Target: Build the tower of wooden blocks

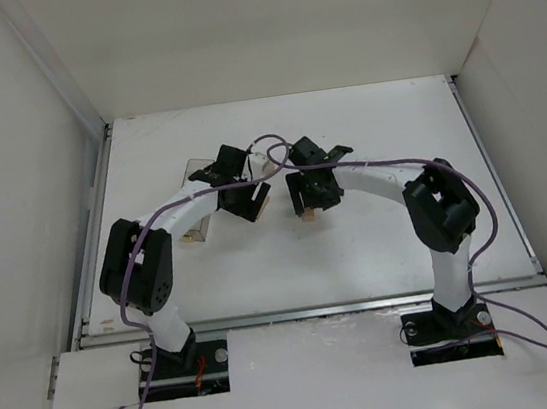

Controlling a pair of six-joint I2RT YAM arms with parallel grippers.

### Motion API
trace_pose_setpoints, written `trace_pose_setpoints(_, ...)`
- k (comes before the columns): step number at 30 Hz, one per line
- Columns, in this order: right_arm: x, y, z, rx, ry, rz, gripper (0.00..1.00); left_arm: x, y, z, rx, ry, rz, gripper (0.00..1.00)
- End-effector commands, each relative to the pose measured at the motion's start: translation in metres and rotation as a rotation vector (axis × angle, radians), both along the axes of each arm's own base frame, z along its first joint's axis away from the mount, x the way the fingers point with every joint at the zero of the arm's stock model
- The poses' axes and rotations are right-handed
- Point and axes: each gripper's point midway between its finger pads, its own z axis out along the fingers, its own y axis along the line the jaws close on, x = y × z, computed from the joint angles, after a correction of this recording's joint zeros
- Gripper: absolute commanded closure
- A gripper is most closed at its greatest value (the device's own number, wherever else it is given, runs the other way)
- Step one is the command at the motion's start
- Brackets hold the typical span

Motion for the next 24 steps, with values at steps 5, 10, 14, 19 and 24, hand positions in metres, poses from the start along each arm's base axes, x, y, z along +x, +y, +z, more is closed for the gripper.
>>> trace_pose_setpoints(5, 0.002, 0.003, -0.003, -0.05, -0.002, -0.033, 0.37, 0.011, -0.026, -0.005, -0.065, -0.067, 0.029, 0.27)
trace_pose_setpoints(10, 0.007, -0.006, 0.002, -0.085, -0.042, -0.055, 0.62, 0.018, -0.031, -0.02, -0.038, -0.045, 0.039, 0.33)
trace_pose_setpoints(14, 0.01, -0.03, 0.01, -0.119, -0.065, -0.103, 0.89, 0.019, -0.033, -0.025, -0.059, -0.017, 0.054, 0.36)
trace_pose_setpoints(19, 0.015, -0.062, 0.031, -0.13, -0.115, -0.164, 1.0, 0.026, -0.035, -0.035, -0.04, -0.008, 0.061, 0.39)
trace_pose_setpoints(24, 0.016, -0.073, 0.048, -0.143, -0.167, -0.132, 1.0, 0.033, -0.034, -0.052, -0.007, 0.039, 0.049, 0.65)
